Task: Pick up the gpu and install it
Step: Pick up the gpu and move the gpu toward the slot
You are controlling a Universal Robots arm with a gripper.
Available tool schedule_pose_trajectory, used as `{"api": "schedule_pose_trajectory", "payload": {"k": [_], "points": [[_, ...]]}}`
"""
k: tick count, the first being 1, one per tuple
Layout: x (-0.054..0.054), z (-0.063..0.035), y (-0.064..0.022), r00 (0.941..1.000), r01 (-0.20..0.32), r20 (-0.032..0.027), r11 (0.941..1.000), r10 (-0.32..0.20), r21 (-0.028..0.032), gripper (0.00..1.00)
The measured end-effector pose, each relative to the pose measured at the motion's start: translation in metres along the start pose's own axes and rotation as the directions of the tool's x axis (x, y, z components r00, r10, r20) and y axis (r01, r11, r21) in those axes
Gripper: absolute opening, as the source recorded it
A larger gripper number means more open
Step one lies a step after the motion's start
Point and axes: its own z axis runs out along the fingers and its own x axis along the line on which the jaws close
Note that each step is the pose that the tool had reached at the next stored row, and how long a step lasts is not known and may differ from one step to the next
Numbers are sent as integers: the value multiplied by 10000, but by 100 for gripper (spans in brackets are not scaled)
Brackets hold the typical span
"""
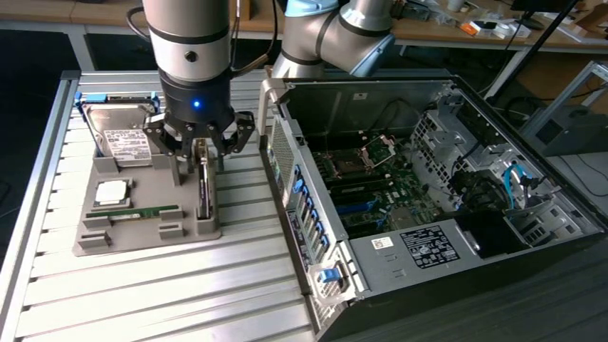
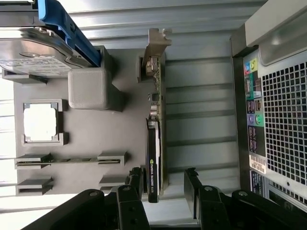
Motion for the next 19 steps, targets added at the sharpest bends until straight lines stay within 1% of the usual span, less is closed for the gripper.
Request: {"api": "schedule_pose_trajectory", "payload": {"k": [2, 7, 19], "points": [[1, 33, -1, 10000, 0, 1, 10000, 0, 1, 48], [3, 76, 3, 10000, -1, -1, 10000, 1, 2, 48], [10, 134, 77, 10000, -1, 1, 10000, 1, 1, 48]]}}
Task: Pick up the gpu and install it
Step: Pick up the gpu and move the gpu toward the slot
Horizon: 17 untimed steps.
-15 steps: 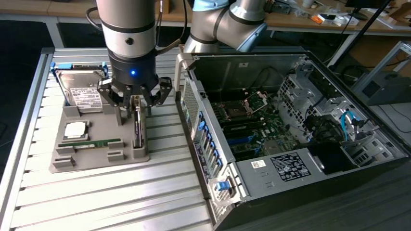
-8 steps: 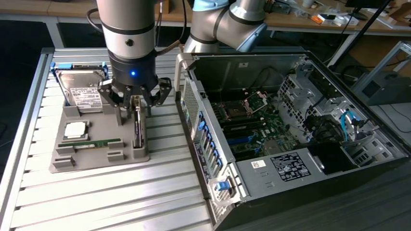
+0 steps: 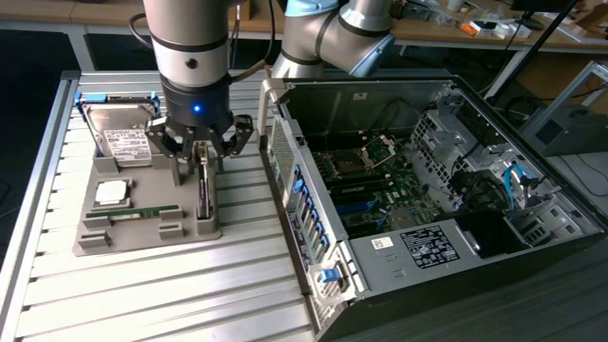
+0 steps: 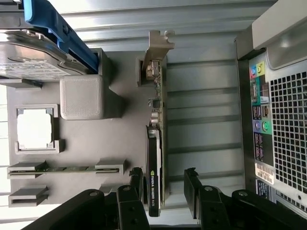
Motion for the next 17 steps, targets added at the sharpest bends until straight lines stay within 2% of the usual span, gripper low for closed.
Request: {"api": "schedule_pose_trajectory", "payload": {"k": [10, 17], "points": [[5, 62, 40, 10000, 0, -1, 10000, 0, 2, 48], [12, 130, 109, 10000, 0, 1, 10000, 0, 0, 48]]}}
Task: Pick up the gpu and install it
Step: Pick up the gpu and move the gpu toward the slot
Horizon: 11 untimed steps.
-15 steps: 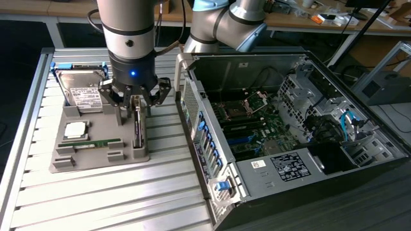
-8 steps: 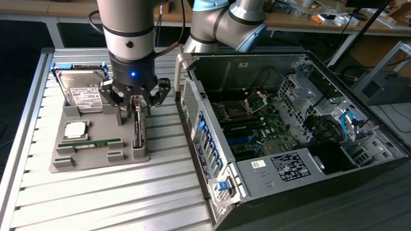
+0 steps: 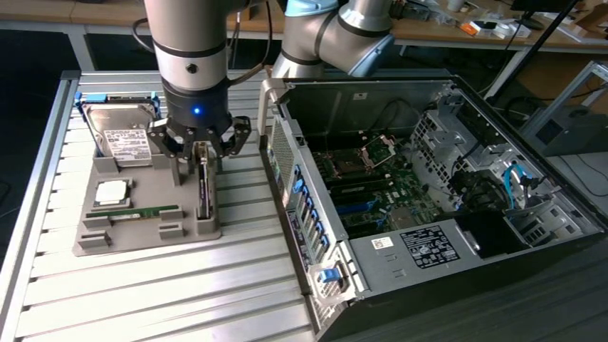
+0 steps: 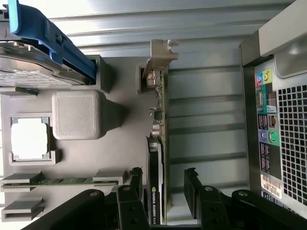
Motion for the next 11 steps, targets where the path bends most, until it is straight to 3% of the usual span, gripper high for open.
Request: {"api": "schedule_pose_trajectory", "payload": {"k": [11], "points": [[18, 130, 99, 10000, 1, -1, 10000, -1, 1, 48]]}}
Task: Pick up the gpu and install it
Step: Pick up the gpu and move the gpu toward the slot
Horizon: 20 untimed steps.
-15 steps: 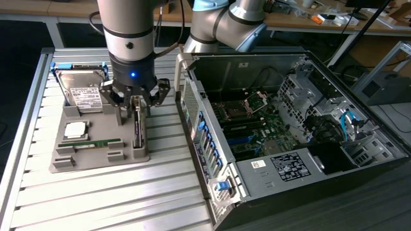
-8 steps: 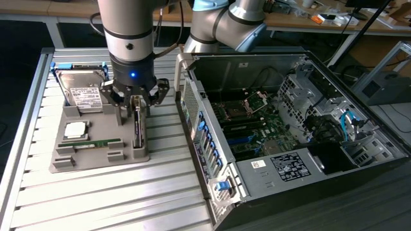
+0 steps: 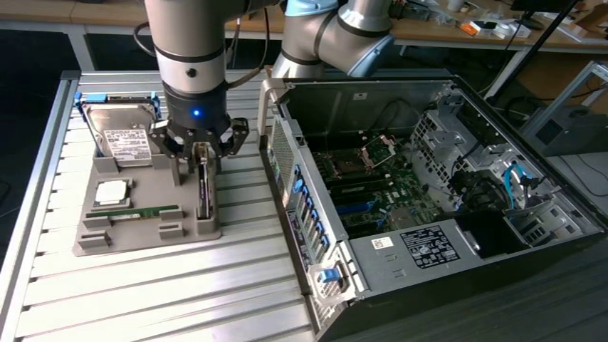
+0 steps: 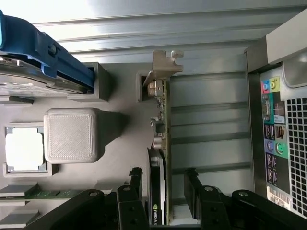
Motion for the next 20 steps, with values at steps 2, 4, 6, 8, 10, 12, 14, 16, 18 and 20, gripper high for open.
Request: {"api": "schedule_pose_trajectory", "payload": {"k": [2, 4, 6, 8, 10, 12, 14, 16, 18, 20], "points": [[6, 25, 5, 10000, 0, 0, 10000, 0, 0, 48], [10, 45, 9, 10000, 0, 0, 10000, 0, 0, 48], [16, 128, 13, 10000, 0, 1, 10000, 0, -1, 48], [17, 148, 12, 10000, 0, 0, 10000, 0, 0, 48], [17, 148, 12, 10000, 0, 0, 10000, 0, 0, 27], [17, 148, 12, 10000, 0, 0, 10000, 0, 0, 27], [16, 148, 13, 10000, 0, 2, 10000, 0, -2, 27], [15, 103, 14, 10000, -1, 1, 10000, 1, -1, 27], [15, 81, 15, 10000, -1, 0, 10000, 1, 0, 27], [15, 73, 16, 10000, 0, 1, 10000, 0, -1, 27]]}}
